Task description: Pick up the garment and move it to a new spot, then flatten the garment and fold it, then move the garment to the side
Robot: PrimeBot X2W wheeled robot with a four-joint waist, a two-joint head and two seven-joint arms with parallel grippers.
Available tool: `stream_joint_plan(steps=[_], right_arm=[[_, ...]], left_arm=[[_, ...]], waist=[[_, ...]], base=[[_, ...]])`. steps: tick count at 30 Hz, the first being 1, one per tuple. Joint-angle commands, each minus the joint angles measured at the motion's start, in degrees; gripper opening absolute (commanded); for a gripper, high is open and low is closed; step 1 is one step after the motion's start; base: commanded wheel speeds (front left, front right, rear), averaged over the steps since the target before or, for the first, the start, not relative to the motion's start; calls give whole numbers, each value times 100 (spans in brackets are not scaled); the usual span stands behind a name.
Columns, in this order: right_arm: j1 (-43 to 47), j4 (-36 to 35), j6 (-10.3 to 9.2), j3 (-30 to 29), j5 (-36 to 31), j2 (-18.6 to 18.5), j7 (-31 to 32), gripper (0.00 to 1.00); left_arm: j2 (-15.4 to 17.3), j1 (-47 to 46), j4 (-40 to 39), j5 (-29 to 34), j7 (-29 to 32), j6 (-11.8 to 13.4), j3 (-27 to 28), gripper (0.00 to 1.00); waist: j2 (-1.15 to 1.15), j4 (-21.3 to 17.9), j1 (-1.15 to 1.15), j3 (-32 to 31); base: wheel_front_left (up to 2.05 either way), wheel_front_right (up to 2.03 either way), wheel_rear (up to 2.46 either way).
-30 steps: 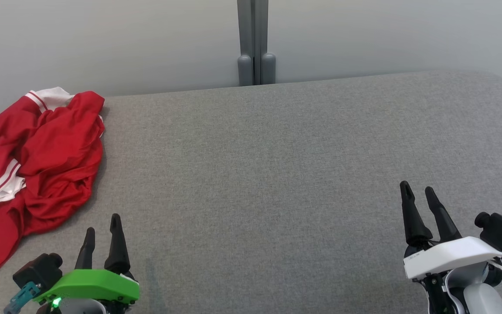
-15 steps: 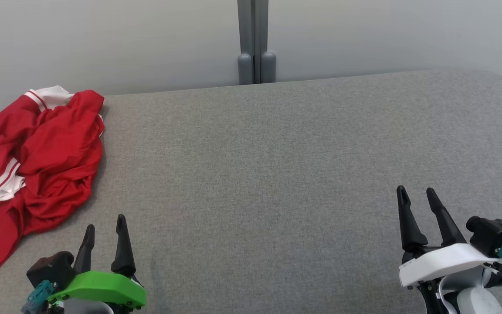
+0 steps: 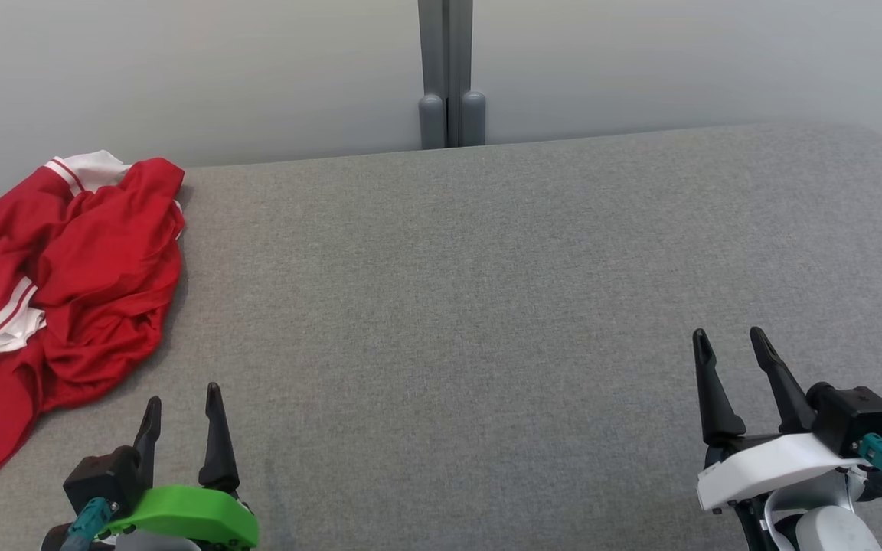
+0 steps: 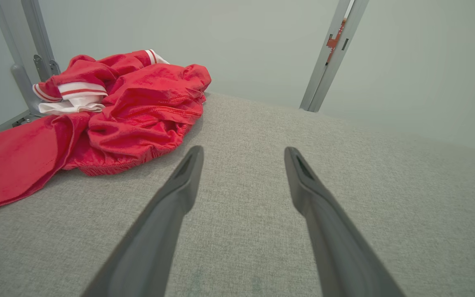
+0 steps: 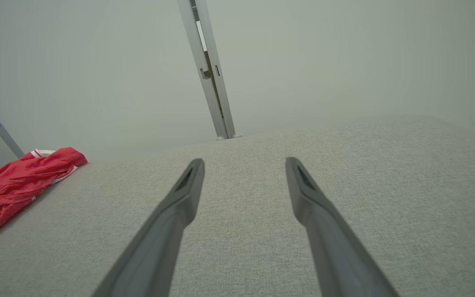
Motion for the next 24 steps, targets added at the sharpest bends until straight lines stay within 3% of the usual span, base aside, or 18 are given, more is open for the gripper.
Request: stream_joint_plan(steps=[1,24], right_arm=[[11,-17,1,-23,-140,-10,-62,100],[120,133,1,-290,-1132,23,-337,100]], left_arm=[[51,29,-10,137,-47,26,28,100],[-35,134,130,1133,-324,43,69,100]], waist=[[0,5,0,1],[0,70,0,1]], base=[[0,0,0],[0,0,0]])
